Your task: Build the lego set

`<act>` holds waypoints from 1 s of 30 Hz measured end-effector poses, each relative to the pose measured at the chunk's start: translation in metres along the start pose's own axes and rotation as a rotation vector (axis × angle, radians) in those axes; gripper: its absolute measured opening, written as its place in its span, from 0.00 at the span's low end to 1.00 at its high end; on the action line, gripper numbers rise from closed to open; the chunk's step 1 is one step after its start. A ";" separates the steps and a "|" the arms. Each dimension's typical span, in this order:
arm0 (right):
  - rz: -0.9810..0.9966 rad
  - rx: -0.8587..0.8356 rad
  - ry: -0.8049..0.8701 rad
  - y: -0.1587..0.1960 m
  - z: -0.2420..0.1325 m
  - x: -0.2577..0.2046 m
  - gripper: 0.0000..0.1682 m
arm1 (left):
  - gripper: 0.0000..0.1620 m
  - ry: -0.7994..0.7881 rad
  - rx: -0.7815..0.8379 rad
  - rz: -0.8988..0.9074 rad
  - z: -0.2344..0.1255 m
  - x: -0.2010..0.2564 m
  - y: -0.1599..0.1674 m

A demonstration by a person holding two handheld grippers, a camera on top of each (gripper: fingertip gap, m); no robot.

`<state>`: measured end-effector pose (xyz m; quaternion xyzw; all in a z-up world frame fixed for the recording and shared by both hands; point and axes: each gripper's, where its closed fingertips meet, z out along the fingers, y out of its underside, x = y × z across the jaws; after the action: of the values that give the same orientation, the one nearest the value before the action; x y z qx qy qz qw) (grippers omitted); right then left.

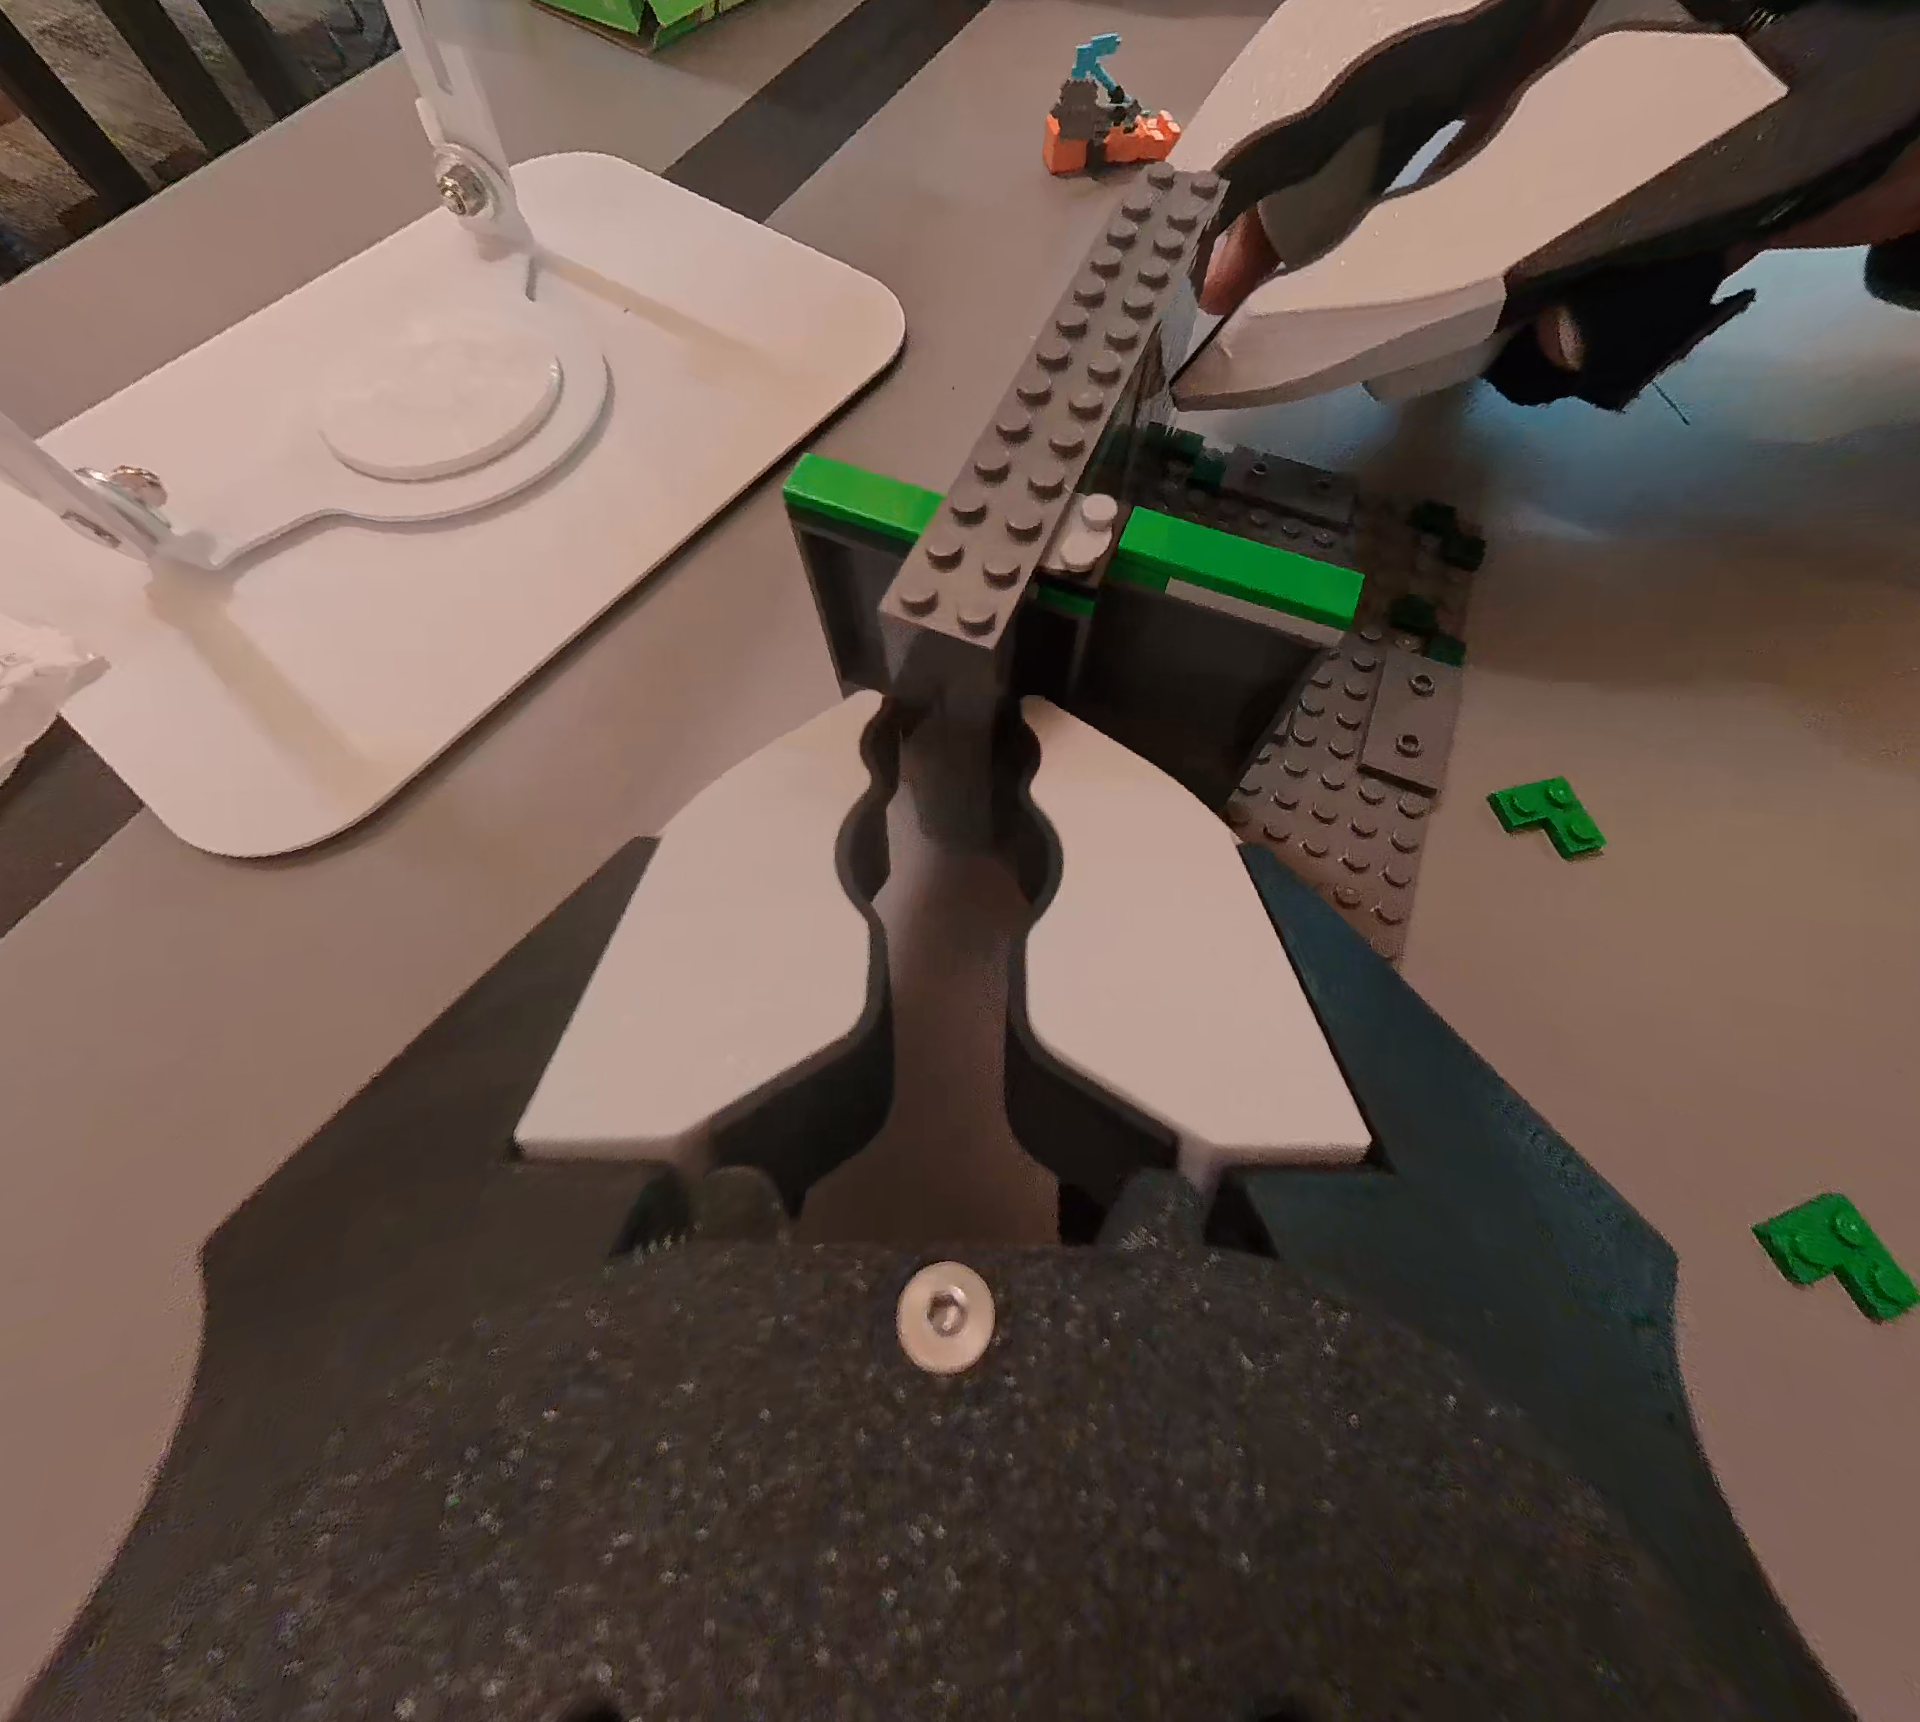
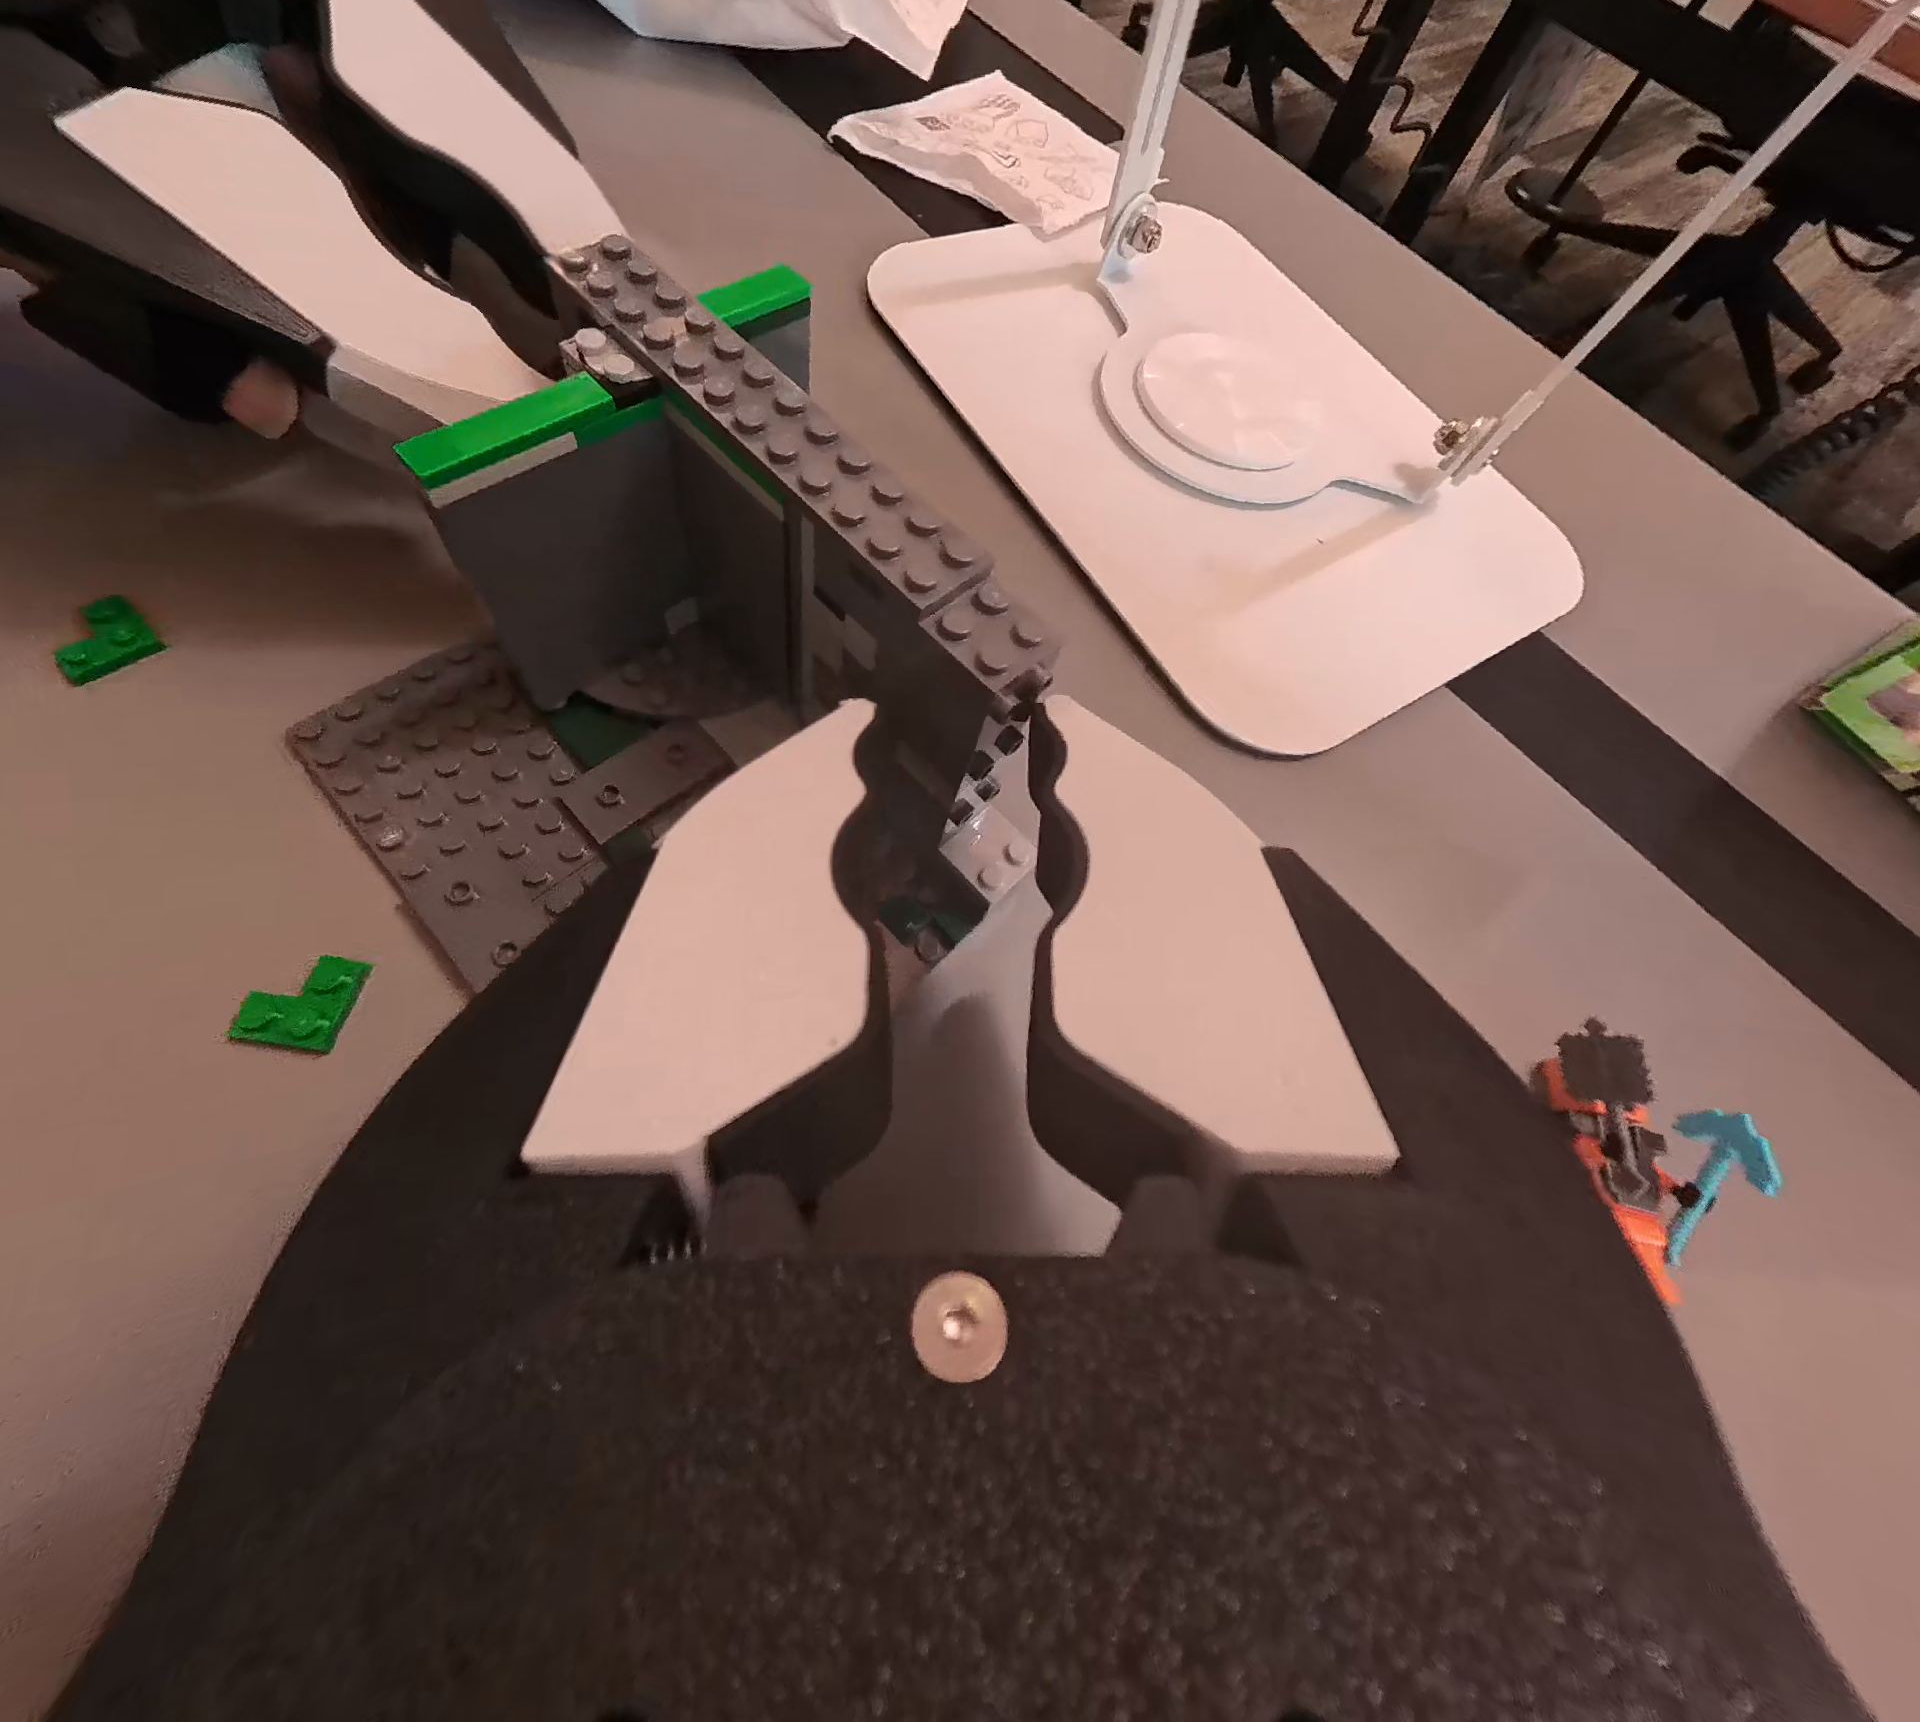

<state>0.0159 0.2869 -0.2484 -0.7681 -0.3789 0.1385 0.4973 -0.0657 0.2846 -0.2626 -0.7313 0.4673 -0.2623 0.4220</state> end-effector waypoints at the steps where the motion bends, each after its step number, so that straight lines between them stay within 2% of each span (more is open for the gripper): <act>1: 0.002 0.001 -0.002 0.000 -0.001 -0.001 0.15 | 0.12 -0.006 -0.003 0.006 -0.001 0.001 0.000; 14: -0.009 -0.007 -0.032 0.004 -0.015 -0.018 0.15 | 0.12 0.019 -0.015 -0.011 -0.012 0.027 0.007; 16: -0.018 -0.007 -0.039 0.003 -0.016 -0.020 0.15 | 0.15 0.009 -0.011 -0.010 -0.015 0.026 0.007; 25: 0.040 0.081 -0.047 -0.014 -0.036 -0.004 0.16 | 0.18 -0.063 0.026 -0.020 -0.053 0.025 -0.001; 30: 0.086 0.121 -0.032 -0.021 -0.043 0.006 0.16 | 0.18 -0.088 -0.017 -0.018 -0.078 0.034 0.008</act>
<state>0.0363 0.2672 -0.2090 -0.7498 -0.3446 0.1945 0.5303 -0.1154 0.2228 -0.2299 -0.7499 0.4441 -0.2296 0.4333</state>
